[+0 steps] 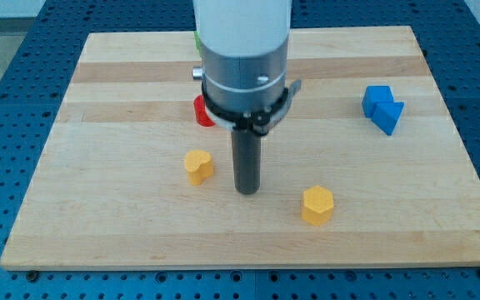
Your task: Move the yellow heart below the red circle
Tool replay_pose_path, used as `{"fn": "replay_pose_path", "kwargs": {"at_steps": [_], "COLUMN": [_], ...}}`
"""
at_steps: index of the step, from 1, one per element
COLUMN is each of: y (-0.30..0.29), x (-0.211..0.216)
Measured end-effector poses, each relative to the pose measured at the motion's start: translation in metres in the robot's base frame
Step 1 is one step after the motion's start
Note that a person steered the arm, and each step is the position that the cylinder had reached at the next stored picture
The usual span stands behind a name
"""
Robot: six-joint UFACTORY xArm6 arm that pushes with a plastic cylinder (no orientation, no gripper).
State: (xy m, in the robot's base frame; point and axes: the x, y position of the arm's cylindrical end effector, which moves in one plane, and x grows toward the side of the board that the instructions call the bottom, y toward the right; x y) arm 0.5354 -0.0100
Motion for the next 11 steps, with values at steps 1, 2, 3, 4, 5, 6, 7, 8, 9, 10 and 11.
{"fn": "replay_pose_path", "kwargs": {"at_steps": [1,2,3,4,5,6,7,8,9,10,11], "y": [-0.043,-0.073,-0.07,-0.045,-0.042,-0.045,-0.073,-0.089,-0.1,-0.089,-0.074], "x": [0.007,-0.013,-0.048,-0.075,-0.075,-0.066,-0.066,-0.058,-0.06,-0.064,-0.066]}}
